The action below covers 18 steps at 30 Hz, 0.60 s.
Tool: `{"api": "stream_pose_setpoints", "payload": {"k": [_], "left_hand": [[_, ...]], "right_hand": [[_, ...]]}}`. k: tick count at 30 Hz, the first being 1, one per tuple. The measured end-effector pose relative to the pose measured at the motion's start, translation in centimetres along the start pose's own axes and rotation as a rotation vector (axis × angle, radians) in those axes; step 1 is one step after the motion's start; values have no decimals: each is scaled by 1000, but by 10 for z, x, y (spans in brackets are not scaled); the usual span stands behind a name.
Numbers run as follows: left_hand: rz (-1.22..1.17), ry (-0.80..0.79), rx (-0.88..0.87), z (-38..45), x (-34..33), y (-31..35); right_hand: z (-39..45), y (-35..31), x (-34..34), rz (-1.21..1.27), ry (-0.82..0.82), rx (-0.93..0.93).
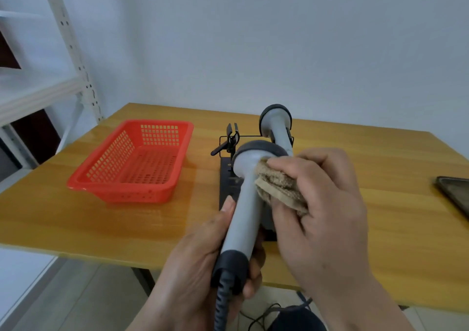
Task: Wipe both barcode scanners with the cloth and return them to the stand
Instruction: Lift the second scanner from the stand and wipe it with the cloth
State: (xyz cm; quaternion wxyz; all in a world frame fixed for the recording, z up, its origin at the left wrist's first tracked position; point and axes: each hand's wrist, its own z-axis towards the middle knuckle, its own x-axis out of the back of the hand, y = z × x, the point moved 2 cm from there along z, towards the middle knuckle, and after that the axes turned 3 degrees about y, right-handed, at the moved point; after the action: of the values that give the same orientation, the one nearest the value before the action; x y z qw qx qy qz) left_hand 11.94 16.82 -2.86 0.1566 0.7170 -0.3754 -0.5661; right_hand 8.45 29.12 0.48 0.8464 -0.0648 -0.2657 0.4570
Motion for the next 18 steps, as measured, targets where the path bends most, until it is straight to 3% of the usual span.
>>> {"api": "stream_pose_setpoints", "payload": {"k": [2, 5, 9, 12, 18], "left_hand": [[-30, -27, 30, -2, -1, 5], [-281, -273, 96, -6, 0, 9], [-288, -362, 92, -6, 5, 8], [-293, -404, 115, -5, 2, 7], [-137, 5, 37, -5, 2, 6]], "right_hand": [[0, 0, 0, -27, 35, 58], [-15, 13, -6, -36, -26, 6], [-23, 18, -2, 62, 53, -189], [-10, -1, 5, 130, 115, -153], [-14, -21, -1, 228, -49, -157]]}}
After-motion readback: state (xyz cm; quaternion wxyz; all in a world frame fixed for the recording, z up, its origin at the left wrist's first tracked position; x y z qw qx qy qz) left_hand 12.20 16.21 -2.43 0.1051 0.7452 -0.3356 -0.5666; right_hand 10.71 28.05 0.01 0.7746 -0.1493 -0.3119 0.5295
